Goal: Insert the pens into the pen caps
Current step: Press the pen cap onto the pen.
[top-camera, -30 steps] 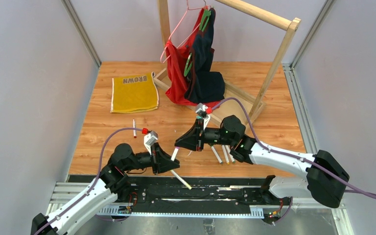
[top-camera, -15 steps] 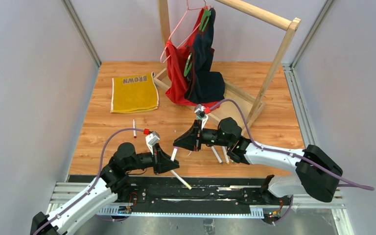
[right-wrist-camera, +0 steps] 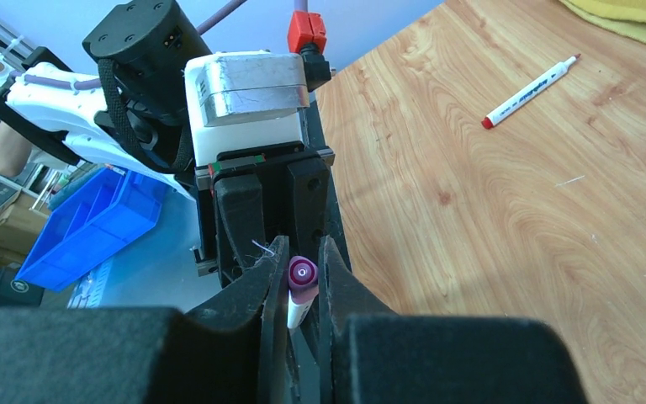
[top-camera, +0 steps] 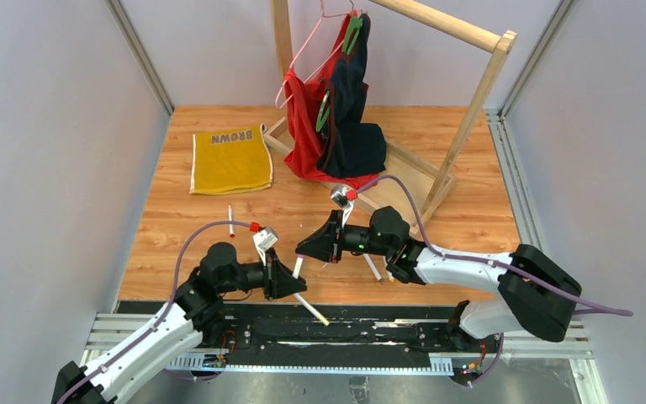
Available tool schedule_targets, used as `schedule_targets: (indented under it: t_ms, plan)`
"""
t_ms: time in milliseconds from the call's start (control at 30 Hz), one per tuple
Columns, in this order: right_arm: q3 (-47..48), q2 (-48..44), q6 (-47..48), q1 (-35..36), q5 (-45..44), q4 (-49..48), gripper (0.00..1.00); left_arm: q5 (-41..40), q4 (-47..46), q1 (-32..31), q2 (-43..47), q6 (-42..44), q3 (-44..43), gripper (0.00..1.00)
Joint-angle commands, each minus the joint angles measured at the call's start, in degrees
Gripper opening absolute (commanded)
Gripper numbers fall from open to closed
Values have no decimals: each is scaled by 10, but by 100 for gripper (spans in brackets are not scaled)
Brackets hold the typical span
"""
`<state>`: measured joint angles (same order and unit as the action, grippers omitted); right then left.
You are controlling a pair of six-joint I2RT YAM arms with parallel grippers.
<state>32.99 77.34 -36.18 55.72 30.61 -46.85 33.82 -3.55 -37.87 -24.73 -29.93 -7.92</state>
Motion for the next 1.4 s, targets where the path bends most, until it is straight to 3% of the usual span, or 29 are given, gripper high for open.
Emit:
schedule_targets:
  t_ms: [0, 200, 467, 900, 1067, 1367]
  plan:
    - [-76, 44, -36, 112, 272, 140, 1, -167, -266, 66, 5, -67, -71, 0]
    - [-78, 51, -32, 119, 317, 137, 1, -124, -286, 84, 6, -90, -73, 0]
    - [-66, 30, 10, 118, 361, 220, 1, -75, -318, 112, 24, -127, -57, 0]
    - [-66, -6, -41, 119, 426, 166, 1, -32, -353, 139, 28, -172, -44, 0]
    - [-65, -4, -45, 121, 403, 160, 1, -26, -355, 140, 21, -166, -44, 0]
    - [-31, 33, -32, 124, 318, 232, 1, -46, -282, 140, 33, -85, -53, 0]
